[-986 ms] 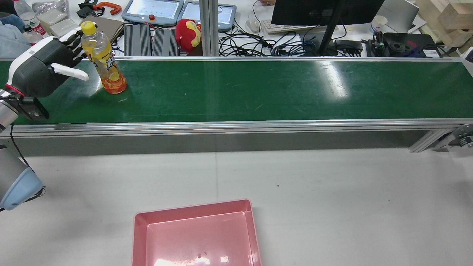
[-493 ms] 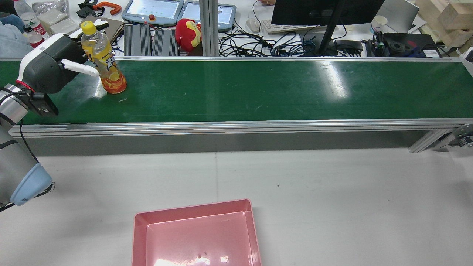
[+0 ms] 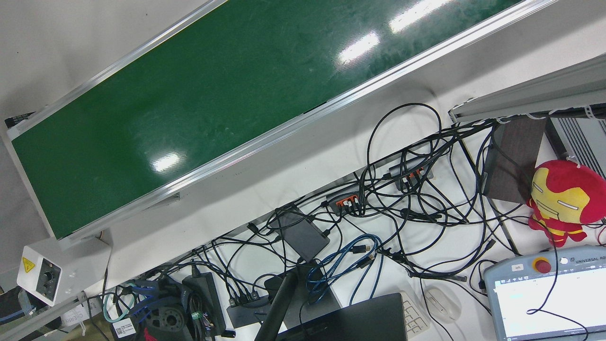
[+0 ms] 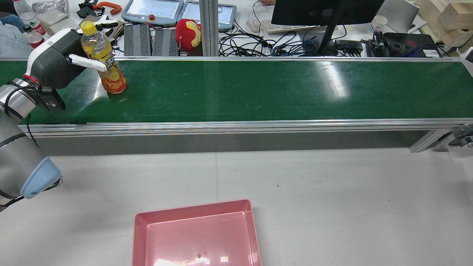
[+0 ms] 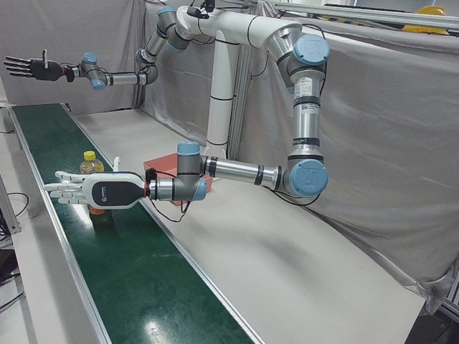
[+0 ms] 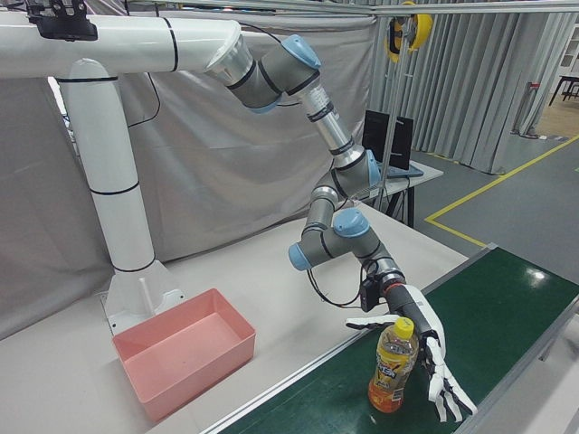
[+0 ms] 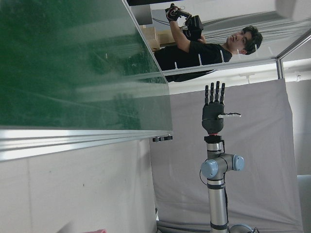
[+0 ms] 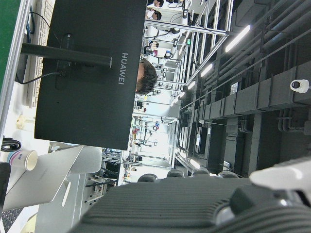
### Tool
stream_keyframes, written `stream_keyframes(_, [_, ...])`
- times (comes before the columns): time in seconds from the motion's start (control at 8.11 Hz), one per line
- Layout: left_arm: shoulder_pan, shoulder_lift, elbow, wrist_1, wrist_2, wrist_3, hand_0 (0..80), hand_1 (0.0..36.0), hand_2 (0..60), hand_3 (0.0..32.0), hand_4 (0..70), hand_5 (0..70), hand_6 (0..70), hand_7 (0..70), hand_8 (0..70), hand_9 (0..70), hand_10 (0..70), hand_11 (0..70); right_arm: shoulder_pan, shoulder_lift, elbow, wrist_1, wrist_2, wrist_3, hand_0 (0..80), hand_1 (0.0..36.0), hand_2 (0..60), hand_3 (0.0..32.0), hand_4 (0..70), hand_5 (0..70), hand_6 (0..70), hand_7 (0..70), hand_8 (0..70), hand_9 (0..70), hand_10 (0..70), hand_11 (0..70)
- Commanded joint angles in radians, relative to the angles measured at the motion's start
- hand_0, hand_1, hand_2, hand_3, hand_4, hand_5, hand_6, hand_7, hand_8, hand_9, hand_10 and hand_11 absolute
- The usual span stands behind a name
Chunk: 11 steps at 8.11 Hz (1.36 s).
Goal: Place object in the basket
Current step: 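Move the left hand toward the orange-labelled juice bottle on the belt, then close the left hand fingers around the juice bottle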
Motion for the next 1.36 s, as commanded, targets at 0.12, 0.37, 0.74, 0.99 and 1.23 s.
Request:
stream_keyframes(0.12, [0.0, -0.059, 0.004, 0.097, -0.001, 0.0, 57.5, 10.9, 0.0, 0.0, 47.8, 52.8, 23.1, 25.3, 35.1, 47.6, 50.5, 70.0, 0.0, 0.0, 0.002, -0.001, 0.0, 0.0, 0.0, 0.0, 0.0, 0.0, 0.0, 0.0, 0.0, 0.0, 0.0, 0.0, 0.0, 0.0])
stream_keyframes(0.37, [0.0, -0.06, 0.001, 0.106, -0.001, 0.001, 51.5, 8.3, 22.3, 0.0, 52.9, 70.0, 57.1, 58.4, 68.0, 70.0, 70.0, 70.0, 0.0, 0.0, 0.002, -0.001, 0.0, 0.0, 0.0, 0.0, 0.0, 0.0, 0.0, 0.0, 0.0, 0.0, 0.0, 0.0, 0.0, 0.0])
stream_keyframes(0.74, [-0.003, -0.057, -0.009, 0.112, -0.001, 0.001, 47.7, 9.7, 46.4, 0.0, 49.3, 70.0, 59.4, 64.7, 70.0, 70.0, 70.0, 70.0, 0.0, 0.0, 0.003, -0.001, 0.0, 0.0, 0.0, 0.0, 0.0, 0.0, 0.0, 0.0, 0.0, 0.0, 0.0, 0.0, 0.0, 0.0])
stream_keyframes(0.99, [-0.005, -0.051, -0.049, 0.124, 0.0, -0.003, 47.8, 9.8, 45.1, 0.0, 47.8, 70.0, 56.7, 63.4, 70.0, 70.0, 70.0, 70.0, 0.0, 0.0, 0.003, -0.001, 0.0, 0.0, 0.0, 0.0, 0.0, 0.0, 0.0, 0.0, 0.0, 0.0, 0.0, 0.0, 0.0, 0.0])
stream_keyframes(1.23, [0.009, -0.051, -0.127, 0.158, 0.028, -0.008, 48.0, 11.3, 48.5, 0.0, 47.3, 70.0, 56.4, 63.0, 70.0, 70.0, 70.0, 70.0, 0.0, 0.0, 0.003, -0.001, 0.0, 0.0, 0.0, 0.0, 0.0, 0.0, 0.0, 0.0, 0.0, 0.0, 0.0, 0.0, 0.0, 0.0])
